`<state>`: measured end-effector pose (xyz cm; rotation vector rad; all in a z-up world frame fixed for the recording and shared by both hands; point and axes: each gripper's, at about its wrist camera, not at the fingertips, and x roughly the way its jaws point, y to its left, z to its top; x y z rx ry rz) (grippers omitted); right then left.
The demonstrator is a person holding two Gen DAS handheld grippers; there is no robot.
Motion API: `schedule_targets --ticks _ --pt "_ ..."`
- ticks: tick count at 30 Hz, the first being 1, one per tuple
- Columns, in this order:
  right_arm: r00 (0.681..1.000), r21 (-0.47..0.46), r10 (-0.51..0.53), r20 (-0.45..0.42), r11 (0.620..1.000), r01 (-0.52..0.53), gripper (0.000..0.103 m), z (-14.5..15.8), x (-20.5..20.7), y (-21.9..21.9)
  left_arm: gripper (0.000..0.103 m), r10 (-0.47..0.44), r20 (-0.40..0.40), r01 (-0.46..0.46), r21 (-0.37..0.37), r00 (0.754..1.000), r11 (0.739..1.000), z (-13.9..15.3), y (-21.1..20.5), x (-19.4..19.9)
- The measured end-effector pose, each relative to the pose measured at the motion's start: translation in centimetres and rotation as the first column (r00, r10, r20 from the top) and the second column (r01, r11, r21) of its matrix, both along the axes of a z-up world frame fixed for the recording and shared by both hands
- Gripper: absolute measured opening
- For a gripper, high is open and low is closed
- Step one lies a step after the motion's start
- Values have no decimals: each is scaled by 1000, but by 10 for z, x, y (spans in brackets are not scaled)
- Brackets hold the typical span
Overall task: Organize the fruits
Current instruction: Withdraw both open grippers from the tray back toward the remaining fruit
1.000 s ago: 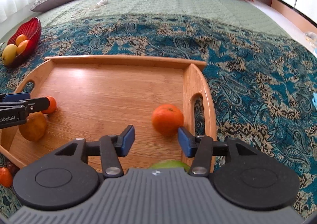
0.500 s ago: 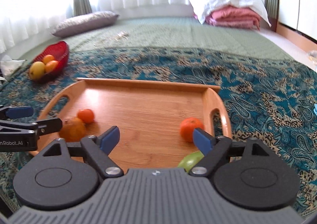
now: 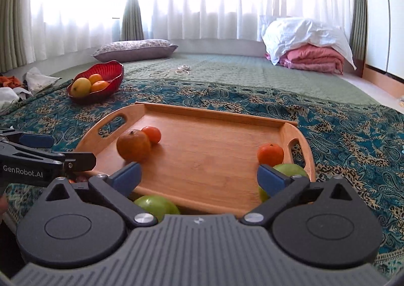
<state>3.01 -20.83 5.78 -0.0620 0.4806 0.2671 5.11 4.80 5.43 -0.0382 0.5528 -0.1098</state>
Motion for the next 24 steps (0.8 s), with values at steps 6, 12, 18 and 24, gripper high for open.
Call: schedule_targets --ticks 6,12,18,24 --pt "998 -42 7 60 999 -5 103 -11 -21 11 103 18 57 -18 13 998 1000 -10 3 -23" --pt "997 -75 -9 82 997 15 103 -24 -34 21 103 10 75 -14 44 997 999 -20 3 -38" --pt "995 -92 -17 102 995 27 103 -36 -45 27 102 18 52 -19 20 998 1000 -28 7 -45" --pt "989 -86 -38 146 995 51 103 -42 -58 30 93 6 17 -6 -4 1000 1000 -35 8 -47"
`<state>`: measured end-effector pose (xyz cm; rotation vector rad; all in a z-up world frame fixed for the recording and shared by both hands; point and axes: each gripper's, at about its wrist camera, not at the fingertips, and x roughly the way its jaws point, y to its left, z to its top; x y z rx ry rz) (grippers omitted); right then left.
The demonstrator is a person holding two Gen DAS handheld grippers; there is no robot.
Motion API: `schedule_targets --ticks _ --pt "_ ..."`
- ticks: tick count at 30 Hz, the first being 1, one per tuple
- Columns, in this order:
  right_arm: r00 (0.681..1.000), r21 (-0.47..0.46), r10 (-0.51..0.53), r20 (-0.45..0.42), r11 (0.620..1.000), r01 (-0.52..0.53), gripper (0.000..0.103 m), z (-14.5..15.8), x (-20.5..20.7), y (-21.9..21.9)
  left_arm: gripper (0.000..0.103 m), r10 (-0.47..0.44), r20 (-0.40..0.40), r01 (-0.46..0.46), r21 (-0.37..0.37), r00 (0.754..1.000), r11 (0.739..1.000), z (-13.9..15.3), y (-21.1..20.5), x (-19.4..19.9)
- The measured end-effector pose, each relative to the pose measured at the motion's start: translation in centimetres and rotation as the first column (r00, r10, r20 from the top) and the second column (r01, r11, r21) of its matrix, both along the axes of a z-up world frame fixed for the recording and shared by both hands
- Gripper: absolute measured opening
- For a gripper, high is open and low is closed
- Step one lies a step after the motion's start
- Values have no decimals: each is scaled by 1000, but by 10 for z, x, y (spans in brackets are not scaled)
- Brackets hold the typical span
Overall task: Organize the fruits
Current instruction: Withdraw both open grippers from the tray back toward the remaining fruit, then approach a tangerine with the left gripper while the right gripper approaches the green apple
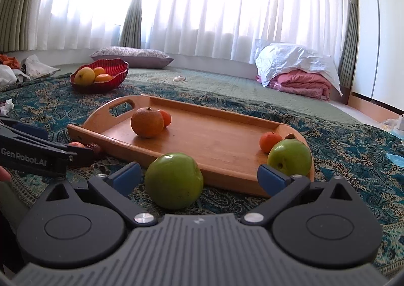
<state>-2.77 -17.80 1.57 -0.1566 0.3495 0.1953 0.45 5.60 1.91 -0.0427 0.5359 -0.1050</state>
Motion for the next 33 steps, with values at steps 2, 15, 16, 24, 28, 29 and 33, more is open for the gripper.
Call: schedule_targets --ticks 2,15,16,24,28,29,33 --pt "1000 -2 2 15 1000 -2 103 -2 -5 3 91 -1 -5 1 5 1000 1000 -2 -1 -1" --pt "1000 7 14 -24 1000 -14 89 -11 -5 15 64 8 -45 -10 -38 999 999 -9 5 2" --pt "1000 10 13 -29 1000 -13 88 -12 -4 16 62 8 -46 -10 -39 999 999 -9 5 3" --pt "999 5 10 -45 1000 -10 83 -18 -1 20 55 8 -52 -10 -51 999 999 -11 3 6" --pt "999 2 5 -51 1000 -4 80 -19 3 23 52 11 -54 -14 -51 998 999 -13 1 7" --pt "999 3 3 -52 1000 -3 80 -20 3 23 52 11 -54 -14 -50 998 999 -13 1 7" --pt "998 8 -3 -57 1000 3 78 -20 5 24 46 15 -55 -17 -46 998 999 -14 0 9"
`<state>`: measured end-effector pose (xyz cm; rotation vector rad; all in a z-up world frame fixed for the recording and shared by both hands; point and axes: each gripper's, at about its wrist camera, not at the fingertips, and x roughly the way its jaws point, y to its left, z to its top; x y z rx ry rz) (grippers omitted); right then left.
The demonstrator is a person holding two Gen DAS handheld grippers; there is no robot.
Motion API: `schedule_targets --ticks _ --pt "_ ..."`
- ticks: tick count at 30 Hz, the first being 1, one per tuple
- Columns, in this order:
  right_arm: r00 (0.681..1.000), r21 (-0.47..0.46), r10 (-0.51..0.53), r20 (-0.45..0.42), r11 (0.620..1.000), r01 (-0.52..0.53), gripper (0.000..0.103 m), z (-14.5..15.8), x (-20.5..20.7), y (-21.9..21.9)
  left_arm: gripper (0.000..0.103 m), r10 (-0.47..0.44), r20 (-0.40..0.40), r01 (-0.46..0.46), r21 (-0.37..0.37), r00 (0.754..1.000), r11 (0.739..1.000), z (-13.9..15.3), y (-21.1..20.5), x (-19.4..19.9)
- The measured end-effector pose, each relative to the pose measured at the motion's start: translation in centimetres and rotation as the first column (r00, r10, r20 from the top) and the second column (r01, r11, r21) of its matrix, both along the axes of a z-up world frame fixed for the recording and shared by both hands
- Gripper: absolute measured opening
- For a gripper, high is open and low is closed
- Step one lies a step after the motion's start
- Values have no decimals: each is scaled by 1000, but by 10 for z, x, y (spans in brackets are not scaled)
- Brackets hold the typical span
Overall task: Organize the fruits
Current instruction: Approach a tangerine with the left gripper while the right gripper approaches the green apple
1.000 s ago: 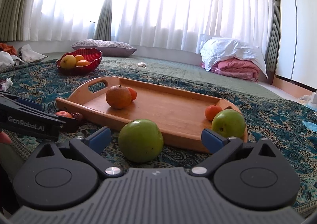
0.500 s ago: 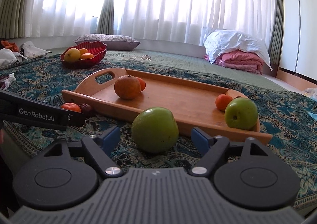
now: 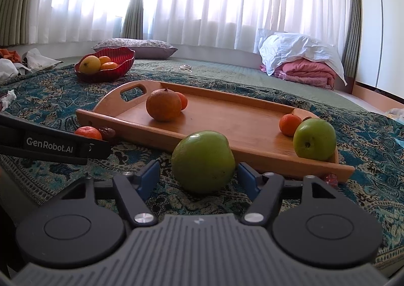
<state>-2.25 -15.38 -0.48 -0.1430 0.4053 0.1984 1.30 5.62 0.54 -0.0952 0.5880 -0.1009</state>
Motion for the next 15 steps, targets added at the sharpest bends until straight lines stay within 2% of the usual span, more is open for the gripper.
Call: schedule_targets --ticks 15 --pt "999 4 -30 -20 1000 30 69 -4 14 1 36 1 7 -1 22 1000 1000 -5 -2 5"
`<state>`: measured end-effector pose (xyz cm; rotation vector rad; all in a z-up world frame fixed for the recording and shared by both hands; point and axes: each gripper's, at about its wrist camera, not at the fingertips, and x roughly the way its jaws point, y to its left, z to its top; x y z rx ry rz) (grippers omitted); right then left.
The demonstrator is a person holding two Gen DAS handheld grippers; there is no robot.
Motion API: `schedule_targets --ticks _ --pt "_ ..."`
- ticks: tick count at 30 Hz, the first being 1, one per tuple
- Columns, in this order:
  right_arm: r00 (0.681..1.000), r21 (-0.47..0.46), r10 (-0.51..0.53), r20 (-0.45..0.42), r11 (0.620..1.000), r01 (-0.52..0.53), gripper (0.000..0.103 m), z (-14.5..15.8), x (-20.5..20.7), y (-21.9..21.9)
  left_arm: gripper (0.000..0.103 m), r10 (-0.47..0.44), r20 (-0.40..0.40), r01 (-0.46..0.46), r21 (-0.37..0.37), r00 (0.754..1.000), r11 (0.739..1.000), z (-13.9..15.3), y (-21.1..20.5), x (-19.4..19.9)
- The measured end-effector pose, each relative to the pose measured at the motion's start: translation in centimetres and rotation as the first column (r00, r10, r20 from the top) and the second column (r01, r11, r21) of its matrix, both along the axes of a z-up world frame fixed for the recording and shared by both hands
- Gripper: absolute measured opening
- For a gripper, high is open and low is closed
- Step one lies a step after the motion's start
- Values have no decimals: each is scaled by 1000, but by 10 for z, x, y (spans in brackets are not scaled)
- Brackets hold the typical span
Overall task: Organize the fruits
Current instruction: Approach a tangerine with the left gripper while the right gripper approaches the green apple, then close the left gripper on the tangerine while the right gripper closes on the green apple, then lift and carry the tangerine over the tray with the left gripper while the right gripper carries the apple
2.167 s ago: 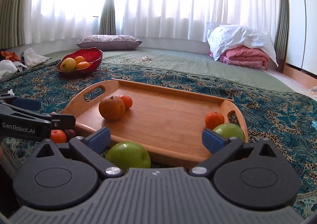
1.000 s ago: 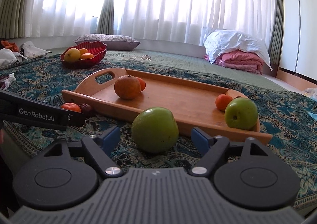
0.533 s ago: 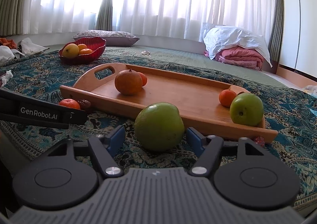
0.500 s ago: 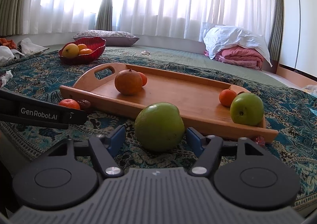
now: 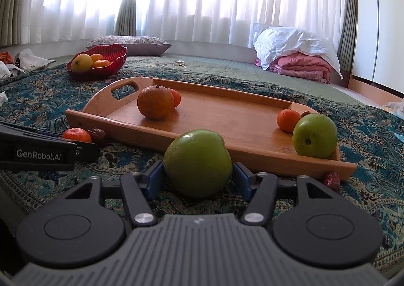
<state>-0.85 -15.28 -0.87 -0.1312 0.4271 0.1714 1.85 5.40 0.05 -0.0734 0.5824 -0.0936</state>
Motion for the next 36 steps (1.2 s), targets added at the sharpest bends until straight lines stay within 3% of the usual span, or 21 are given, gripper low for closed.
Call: schedule_targets --ticks 20,28,36 --pt "1000 -15 -23 8 1000 23 61 0 4 6 32 12 79 -17 72 997 997 5 -12 -9" --pt "998 63 -59 22 996 57 60 22 8 -11 32 -1 129 -11 96 992 995 29 -16 -3" --pt "994 113 -99 35 989 95 60 63 38 -39 31 -19 125 11 59 992 998 59 -15 37"
